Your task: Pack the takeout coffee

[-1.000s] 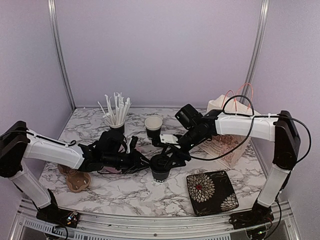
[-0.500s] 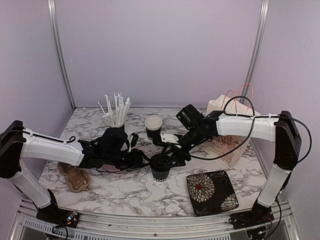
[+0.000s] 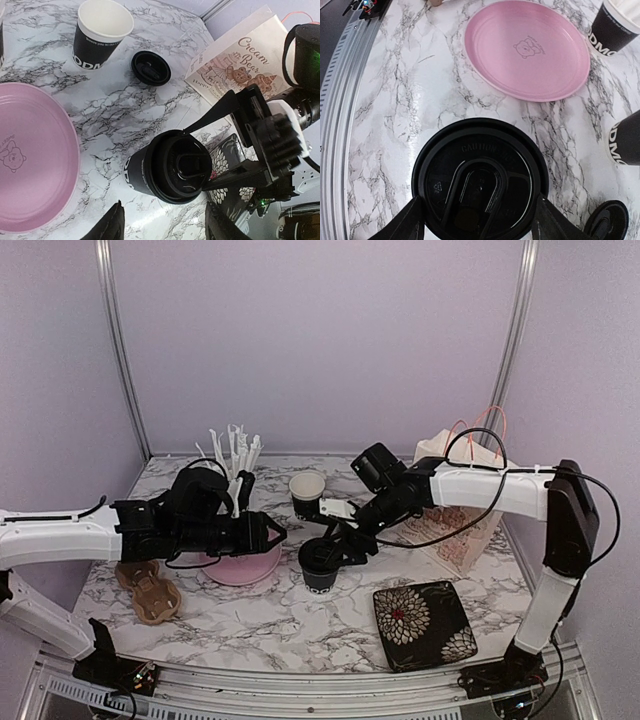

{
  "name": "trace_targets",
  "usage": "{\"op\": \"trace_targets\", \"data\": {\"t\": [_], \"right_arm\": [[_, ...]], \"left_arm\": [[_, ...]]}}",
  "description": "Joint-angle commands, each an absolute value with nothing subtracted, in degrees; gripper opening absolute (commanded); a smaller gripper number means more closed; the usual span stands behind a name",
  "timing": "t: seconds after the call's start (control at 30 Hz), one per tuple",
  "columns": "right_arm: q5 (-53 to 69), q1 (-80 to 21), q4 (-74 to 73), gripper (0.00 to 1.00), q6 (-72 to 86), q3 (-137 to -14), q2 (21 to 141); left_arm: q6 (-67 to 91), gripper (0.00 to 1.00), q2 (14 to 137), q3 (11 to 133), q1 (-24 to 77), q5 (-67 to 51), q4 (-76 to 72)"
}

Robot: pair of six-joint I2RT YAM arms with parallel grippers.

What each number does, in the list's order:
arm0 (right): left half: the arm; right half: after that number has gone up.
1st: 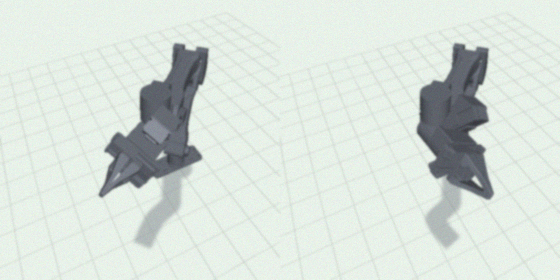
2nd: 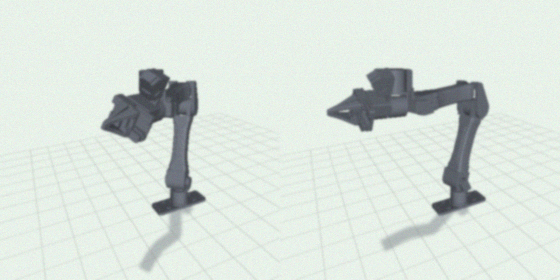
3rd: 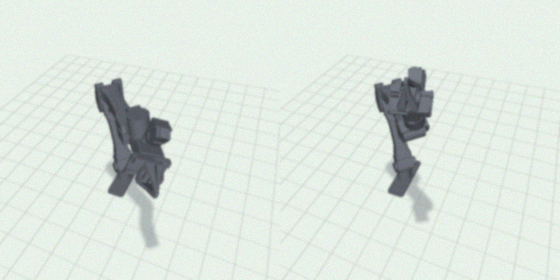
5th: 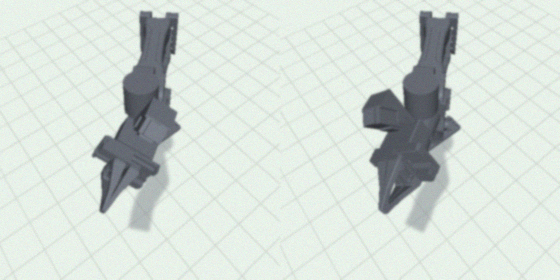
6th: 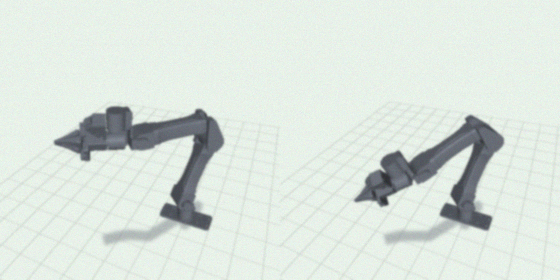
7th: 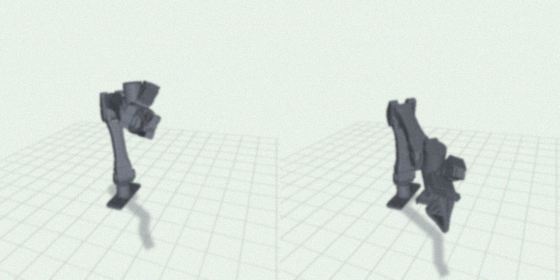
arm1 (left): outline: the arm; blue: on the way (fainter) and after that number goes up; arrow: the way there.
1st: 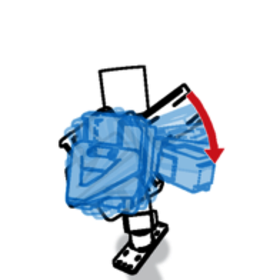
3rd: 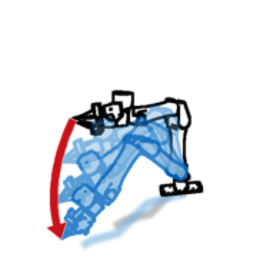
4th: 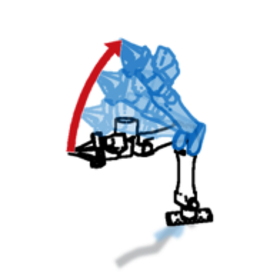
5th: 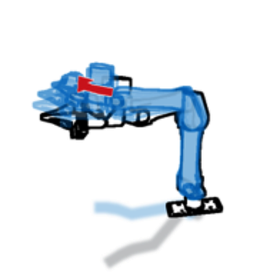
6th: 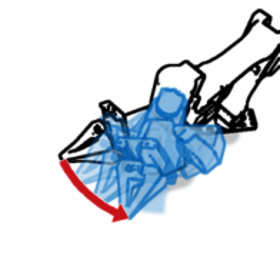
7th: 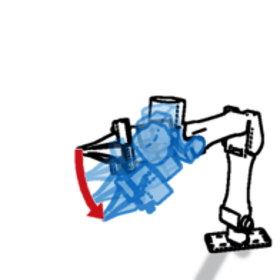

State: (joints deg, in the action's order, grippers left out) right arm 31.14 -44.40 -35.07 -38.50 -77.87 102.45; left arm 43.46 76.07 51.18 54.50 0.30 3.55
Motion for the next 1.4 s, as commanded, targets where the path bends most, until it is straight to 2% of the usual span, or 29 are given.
{"op": "trace_targets", "data": {"t": [0.0, 0.2, 0.33, 0.57, 0.67, 1.03, 1.37], "right_arm": [[24.8, -41.7, -36.5, 0.48, -36.3, -80.7, 104.3], [19.7, -38.6, -34.5, 0.48, -32.4, -82.7, 106.0], [20.4, -37.4, -34.3, 0.51, -32.0, -83.4, 106.9], [22.6, -37.4, -36.3, 0.70, -31.8, -84.6, 105.0], [22.7, -37.4, -36.3, 0.75, -31.6, -85.1, 102.8], [24.1, -37.4, -36.8, 0.77, -31.1, -86.6, 101.4], [24.6, -37.4, -35.8, 0.77, -31.0, -83.9, 96.5]], "left_arm": [[40.4, 0.57, 72.7, 51.3, 54.5, 6.1, 8.4], [37.9, 0.61, 72.1, 51.4, 53.1, 9.3, 9.5], [33.9, 0.60, 77.7, 57.5, 50.5, 11.6, 11.3], [32.9, 0.56, 93.5, 73.4, 47.3, 12.2, 15.9], [34.5, 0.57, 99.9, 80.2, 46.8, 14.5, 19.1], [37.1, 0.57, 112.8, 91.6, 44.2, 16.0, 21.0], [37.5, 0.50, 122.1, 100.3, 41.4, 13.8, 22.2]]}}
